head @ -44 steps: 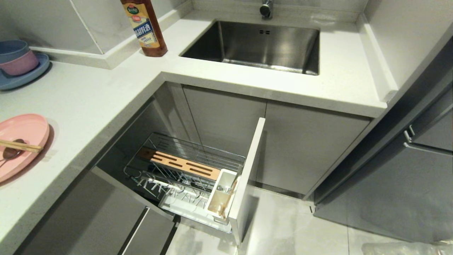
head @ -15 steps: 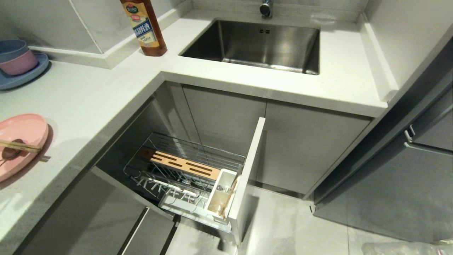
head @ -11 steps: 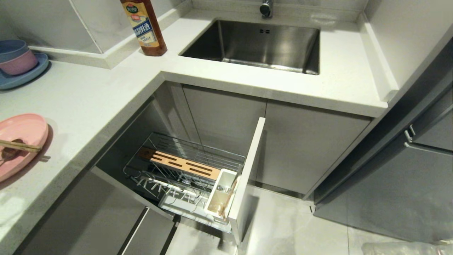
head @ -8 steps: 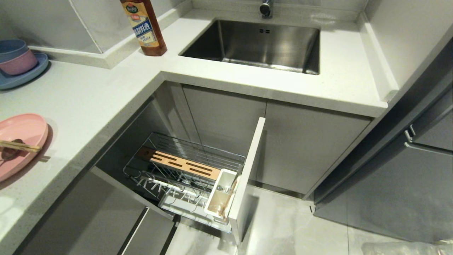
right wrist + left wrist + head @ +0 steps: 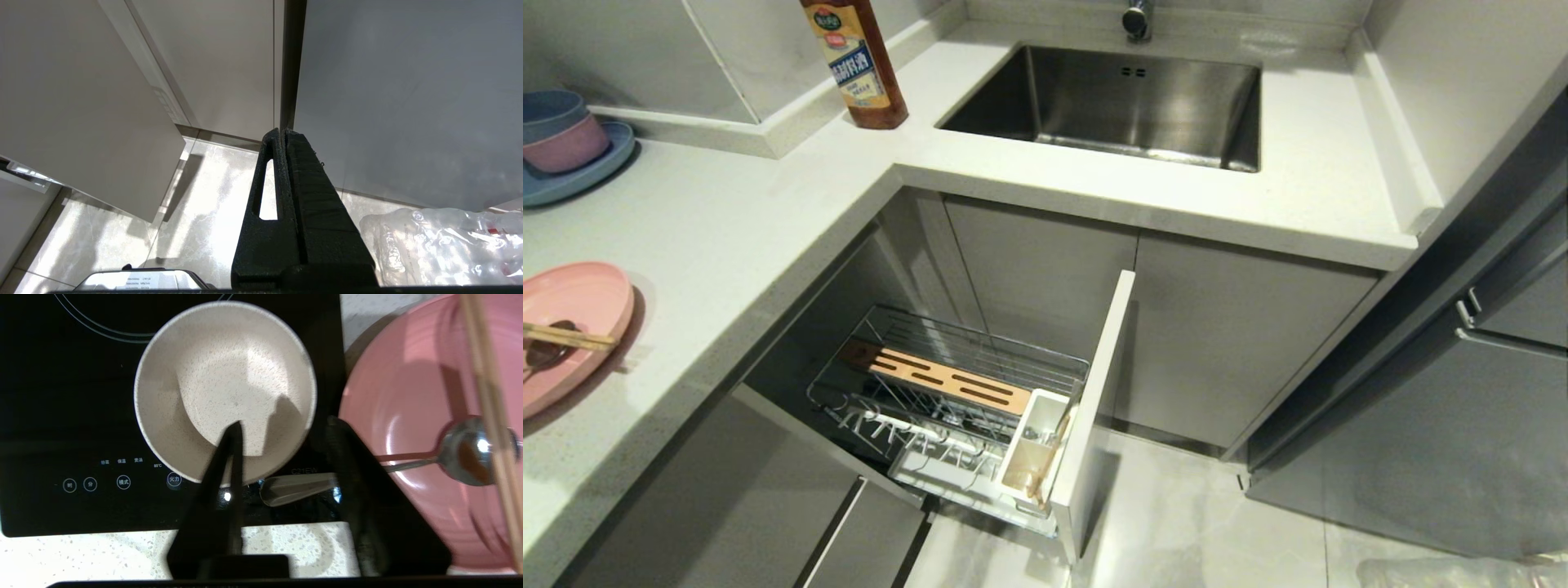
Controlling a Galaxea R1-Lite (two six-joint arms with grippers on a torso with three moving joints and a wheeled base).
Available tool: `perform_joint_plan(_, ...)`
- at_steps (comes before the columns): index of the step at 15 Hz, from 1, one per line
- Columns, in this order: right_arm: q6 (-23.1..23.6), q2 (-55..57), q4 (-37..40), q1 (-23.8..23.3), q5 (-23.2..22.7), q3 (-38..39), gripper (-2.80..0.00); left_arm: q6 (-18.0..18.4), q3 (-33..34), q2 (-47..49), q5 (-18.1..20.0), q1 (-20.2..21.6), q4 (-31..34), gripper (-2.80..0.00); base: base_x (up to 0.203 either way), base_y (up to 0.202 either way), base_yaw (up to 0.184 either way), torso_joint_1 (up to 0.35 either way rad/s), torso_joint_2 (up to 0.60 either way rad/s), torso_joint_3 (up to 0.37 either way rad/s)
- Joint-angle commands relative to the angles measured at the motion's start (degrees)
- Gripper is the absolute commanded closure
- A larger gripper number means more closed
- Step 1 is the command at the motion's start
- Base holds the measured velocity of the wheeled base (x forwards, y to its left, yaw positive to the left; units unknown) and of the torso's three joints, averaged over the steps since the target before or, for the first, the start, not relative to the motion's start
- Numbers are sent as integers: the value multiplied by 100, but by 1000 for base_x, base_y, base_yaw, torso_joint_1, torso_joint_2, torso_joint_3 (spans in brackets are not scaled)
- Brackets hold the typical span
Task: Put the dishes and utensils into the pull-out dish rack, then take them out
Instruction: Pick up the bowl and place it in the cupboard
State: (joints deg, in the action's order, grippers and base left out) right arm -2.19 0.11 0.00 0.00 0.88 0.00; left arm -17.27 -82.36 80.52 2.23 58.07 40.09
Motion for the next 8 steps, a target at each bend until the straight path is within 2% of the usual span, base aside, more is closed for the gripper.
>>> perform_joint_plan(1,0,-2,0,0,0,18,0,-11,64,234,24,20,20,-280,0,0,0,0,0,0)
perform_joint_plan(8,0,-2,5,0,0,12,0,-13,71,732,300,29,-52,-280,0,0,0,0,0,0)
